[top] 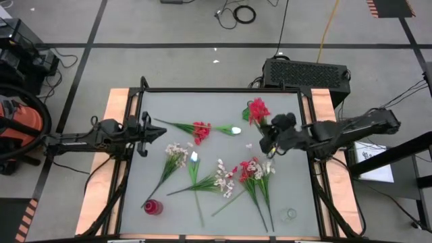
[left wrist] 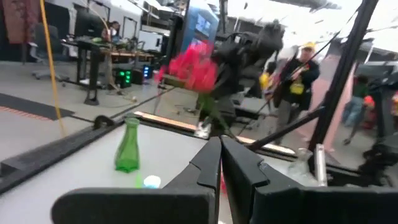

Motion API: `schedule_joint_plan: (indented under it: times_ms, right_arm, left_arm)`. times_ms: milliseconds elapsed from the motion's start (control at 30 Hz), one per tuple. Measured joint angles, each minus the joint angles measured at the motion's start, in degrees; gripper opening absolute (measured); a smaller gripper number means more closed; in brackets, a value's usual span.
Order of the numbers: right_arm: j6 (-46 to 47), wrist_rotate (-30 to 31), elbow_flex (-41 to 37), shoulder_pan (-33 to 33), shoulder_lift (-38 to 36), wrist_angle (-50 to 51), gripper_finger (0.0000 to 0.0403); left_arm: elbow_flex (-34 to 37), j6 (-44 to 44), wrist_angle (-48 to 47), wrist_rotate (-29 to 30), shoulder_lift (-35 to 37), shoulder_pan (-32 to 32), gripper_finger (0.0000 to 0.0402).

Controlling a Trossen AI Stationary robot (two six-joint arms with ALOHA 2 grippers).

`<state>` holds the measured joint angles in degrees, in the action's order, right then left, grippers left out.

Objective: Sort flowers into vase by color
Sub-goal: Put the right red flowers into the green vase

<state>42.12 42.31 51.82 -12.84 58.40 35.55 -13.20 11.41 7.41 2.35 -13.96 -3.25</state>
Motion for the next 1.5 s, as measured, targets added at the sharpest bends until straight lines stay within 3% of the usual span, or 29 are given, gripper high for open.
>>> schedule_joint_plan:
  times_ms: [233, 367, 600, 800, 1000, 1333, 1500]
  right_arm:
    - [-34.25, 0.93, 0.4, 0.05, -3.89, -29.56, 0.0007]
    - [-44.17, -2.46, 0.4, 1.79, -4.74, -38.91, 0.0007]
    - [-44.24, -13.95, 0.29, 6.86, -2.22, -41.31, 0.0007]
    - [-43.88, -15.72, 0.07, 7.56, 3.96, -42.85, 0.0008]
    - [-45.45, -19.85, 0.03, 7.52, 9.44, -51.63, 0.0008]
    - [-46.24, -23.19, 0.03, 7.63, 11.27, -57.96, 0.0008]
    - [-46.22, -23.22, 0.03, 7.63, 11.27, -57.74, 0.0008]
  left_arm:
    - [-5.72, -3.4, 6.41, -0.03, -14.13, 0.01, 0.002]
    - [-9.04, -3.06, 10.8, -0.35, -21.72, -0.01, 0.0033]
    - [-15.37, -2.86, 17.27, -0.62, -33.48, 0.01, 0.0097]
    - [-22.25, -2.77, 20.86, -2.93, -43.41, 0.05, 0.0126]
    - [-29.57, -3.04, 20.76, -3.87, -52.55, 0.05, 0.0151]
    - [-34.53, -3.92, 21.0, -5.11, -62.2, -0.96, 0.0267]
    - [-35.99, -4.5, 25.82, -8.52, -65.65, -1.87, 0.0293]
